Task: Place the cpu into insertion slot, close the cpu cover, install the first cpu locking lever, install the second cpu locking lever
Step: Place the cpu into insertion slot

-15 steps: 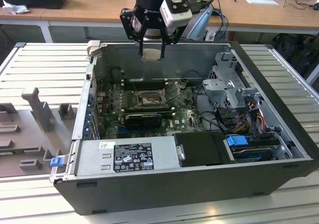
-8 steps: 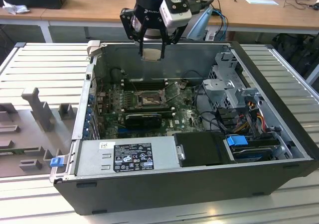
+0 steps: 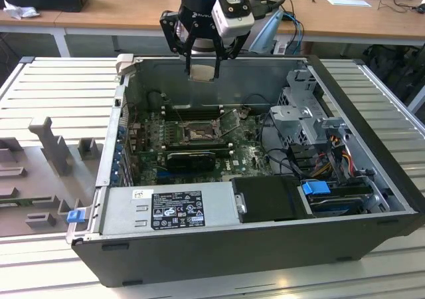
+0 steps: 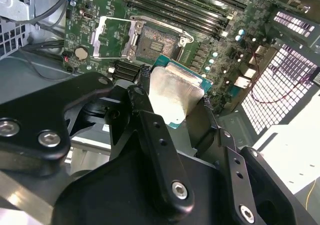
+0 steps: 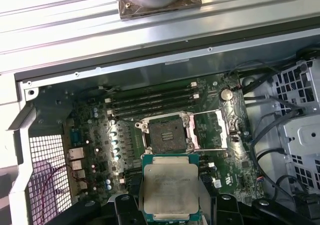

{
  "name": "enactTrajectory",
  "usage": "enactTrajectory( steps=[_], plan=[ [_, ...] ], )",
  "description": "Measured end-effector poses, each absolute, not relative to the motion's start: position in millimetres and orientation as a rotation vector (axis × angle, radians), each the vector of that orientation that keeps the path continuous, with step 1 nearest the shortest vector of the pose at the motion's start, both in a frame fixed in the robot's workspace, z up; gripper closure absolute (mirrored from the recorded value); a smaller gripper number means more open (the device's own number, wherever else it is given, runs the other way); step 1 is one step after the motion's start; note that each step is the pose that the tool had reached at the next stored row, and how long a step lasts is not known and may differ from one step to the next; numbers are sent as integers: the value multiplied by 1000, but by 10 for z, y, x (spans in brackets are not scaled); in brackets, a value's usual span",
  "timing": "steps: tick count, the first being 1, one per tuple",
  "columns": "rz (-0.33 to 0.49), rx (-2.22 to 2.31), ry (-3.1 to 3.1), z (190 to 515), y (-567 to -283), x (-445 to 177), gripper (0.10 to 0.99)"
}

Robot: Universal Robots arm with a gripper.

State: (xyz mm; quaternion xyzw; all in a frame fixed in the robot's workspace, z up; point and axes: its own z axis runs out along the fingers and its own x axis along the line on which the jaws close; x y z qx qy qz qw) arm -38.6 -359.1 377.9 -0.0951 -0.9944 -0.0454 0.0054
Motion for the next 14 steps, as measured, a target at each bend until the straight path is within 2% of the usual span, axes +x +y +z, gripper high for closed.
enactTrajectory(
  steps=[14],
  plan=[
    [-142,-433,-3101,3771,-3591,-386,553]
  ],
)
